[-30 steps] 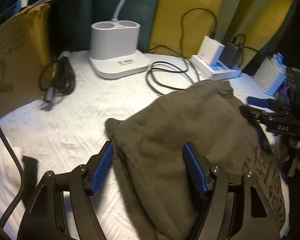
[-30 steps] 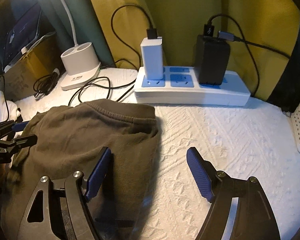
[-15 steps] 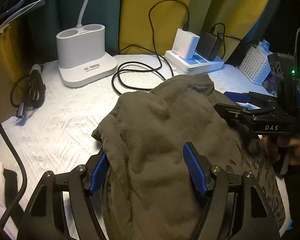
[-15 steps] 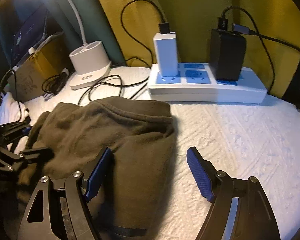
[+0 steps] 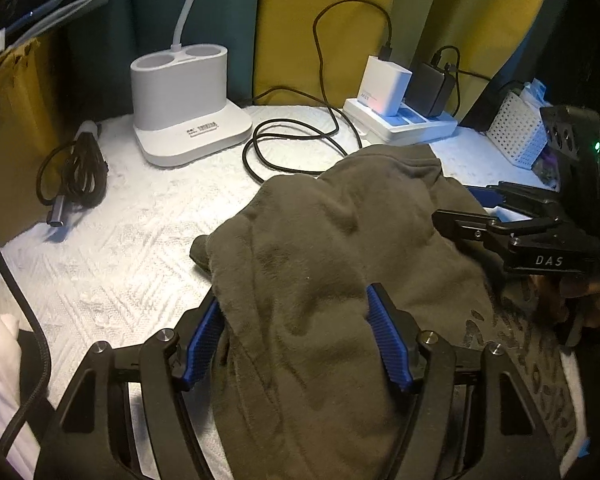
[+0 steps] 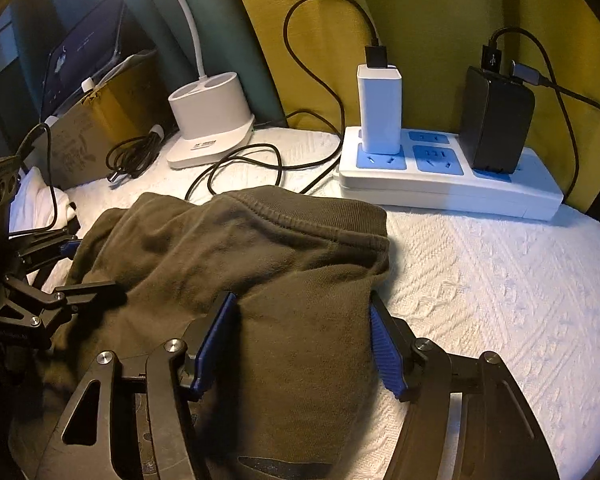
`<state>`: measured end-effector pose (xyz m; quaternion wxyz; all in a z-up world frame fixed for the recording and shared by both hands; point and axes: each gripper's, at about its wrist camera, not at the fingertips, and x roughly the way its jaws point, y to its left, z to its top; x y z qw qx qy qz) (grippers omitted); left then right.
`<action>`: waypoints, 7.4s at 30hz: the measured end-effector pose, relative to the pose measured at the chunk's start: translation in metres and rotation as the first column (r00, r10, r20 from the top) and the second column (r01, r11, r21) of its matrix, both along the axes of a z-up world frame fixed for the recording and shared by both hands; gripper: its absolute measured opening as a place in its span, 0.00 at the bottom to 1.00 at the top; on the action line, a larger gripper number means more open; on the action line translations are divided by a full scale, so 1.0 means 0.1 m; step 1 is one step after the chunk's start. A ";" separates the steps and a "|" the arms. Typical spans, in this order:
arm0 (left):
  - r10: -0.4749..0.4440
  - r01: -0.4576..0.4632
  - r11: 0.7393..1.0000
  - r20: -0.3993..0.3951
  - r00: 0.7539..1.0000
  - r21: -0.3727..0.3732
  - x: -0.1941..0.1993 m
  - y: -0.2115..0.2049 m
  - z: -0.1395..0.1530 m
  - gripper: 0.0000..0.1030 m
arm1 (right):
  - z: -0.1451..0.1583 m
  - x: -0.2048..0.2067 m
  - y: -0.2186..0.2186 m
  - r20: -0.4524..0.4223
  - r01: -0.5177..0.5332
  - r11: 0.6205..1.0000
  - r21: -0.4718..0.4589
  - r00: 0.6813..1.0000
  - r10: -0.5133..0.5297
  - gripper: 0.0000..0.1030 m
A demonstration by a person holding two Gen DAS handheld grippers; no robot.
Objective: Fold small clothes
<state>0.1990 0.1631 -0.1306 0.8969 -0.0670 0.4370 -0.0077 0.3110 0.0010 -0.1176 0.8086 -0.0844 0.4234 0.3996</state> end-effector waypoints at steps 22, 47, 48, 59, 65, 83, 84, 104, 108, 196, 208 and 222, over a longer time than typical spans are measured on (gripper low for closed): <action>-0.089 0.087 0.996 0.193 0.977 0.016 -0.42 -0.45 0.73 0.24 | 0.77 -0.56 -0.28 0.170 -0.025 0.996 0.080 0.985 0.011 0.19; -0.093 0.065 0.995 0.498 0.862 0.074 -1.89 -0.75 1.96 0.24 | 2.31 -2.42 -1.02 0.532 -0.109 0.966 0.235 0.846 -0.034 0.13; -0.093 0.062 0.995 0.508 0.857 0.078 -1.96 -0.75 1.99 0.24 | 2.37 -2.51 -1.02 0.546 -0.118 0.964 0.239 0.837 -0.033 0.13; -0.064 -0.020 0.991 0.601 0.797 0.132 -2.68 -0.60 2.33 0.24 | 2.72 -3.33 -0.91 0.634 -0.240 0.936 0.259 0.773 0.023 0.13; -0.031 -0.071 0.986 0.592 0.805 0.148 -3.02 -0.43 2.27 0.24 | 2.71 -3.67 -0.75 0.648 -0.303 0.922 0.240 0.757 0.080 0.13; 0.039 -0.105 0.988 0.469 0.882 0.115 -2.75 -0.05 1.77 0.24 | 2.17 -3.35 -0.20 0.520 -0.281 0.940 0.193 0.842 0.145 0.13; 0.038 -0.101 0.988 0.459 0.888 0.114 -2.69 -0.03 1.74 0.24 | 2.14 -3.30 -0.17 0.512 -0.276 0.942 0.190 0.847 0.144 0.13; 0.056 -0.072 0.996 0.268 0.962 0.051 -1.67 0.42 1.00 0.24 | 1.34 -2.07 0.39 0.314 -0.187 0.972 0.145 0.940 0.134 0.13; 0.064 -0.079 0.995 0.222 0.973 0.058 -1.51 0.49 0.81 0.24 | 1.14 -1.86 0.52 0.273 -0.186 0.973 0.135 0.951 0.144 0.13; 0.194 -0.195 0.981 0.049 0.980 0.020 -1.79 -0.13 0.42 0.62 | 0.14 -1.84 -0.46 0.125 0.167 0.981 -0.095 0.980 -0.155 0.73; 0.191 -0.187 0.977 -0.033 0.981 0.099 -2.08 -0.34 0.12 0.62 | -0.03 -2.21 -0.84 0.104 0.186 0.976 -0.114 0.979 -0.175 0.73; 0.168 -0.169 0.981 0.016 0.986 0.091 -2.21 -0.76 0.24 0.62 | -0.06 -2.47 -1.25 0.100 0.243 0.964 -0.111 0.968 -0.232 0.73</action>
